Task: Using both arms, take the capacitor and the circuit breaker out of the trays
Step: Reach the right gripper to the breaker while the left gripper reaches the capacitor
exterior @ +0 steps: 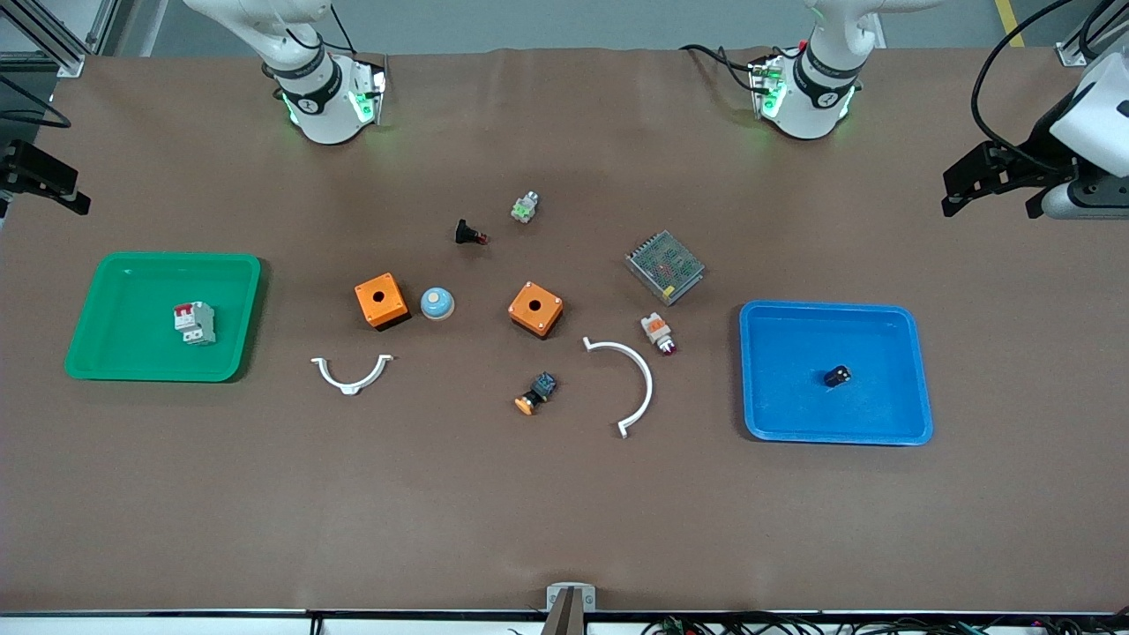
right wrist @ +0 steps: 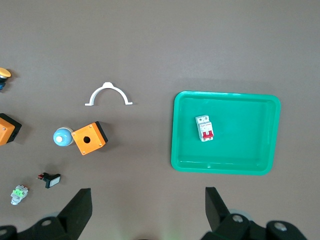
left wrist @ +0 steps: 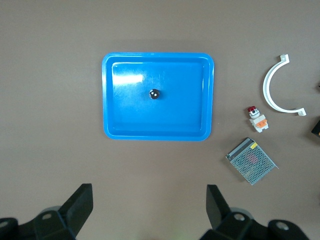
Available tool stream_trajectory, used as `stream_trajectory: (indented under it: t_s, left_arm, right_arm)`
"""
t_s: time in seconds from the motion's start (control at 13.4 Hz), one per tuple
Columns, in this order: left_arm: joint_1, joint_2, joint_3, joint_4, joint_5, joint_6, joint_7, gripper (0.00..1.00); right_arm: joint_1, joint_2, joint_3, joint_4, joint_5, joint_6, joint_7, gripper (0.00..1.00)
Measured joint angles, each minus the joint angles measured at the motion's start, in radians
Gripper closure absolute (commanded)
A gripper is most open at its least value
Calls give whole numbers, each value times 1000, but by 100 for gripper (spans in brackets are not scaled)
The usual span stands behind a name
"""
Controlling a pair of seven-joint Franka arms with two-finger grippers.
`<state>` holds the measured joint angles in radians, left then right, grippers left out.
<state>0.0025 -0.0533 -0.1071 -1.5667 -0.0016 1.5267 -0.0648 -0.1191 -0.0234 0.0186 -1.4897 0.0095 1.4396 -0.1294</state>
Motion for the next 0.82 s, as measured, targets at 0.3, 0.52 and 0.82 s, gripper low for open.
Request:
stream_trajectory:
  t_s: [0.3,0.52,0.82]
  left_arm:
    - [0,12,1,-1,1,-1,0,0]
    - [3,79,6,-2,11,4,0,0]
    - [14,253,11,-55,36,184,0,0]
  right_arm:
    - [0,0,0,0,0,-5,0,0]
    - [-3,1,-1,-3,0,-5,0,0]
    - [-85,64,-4,-38,0,50,-49,0]
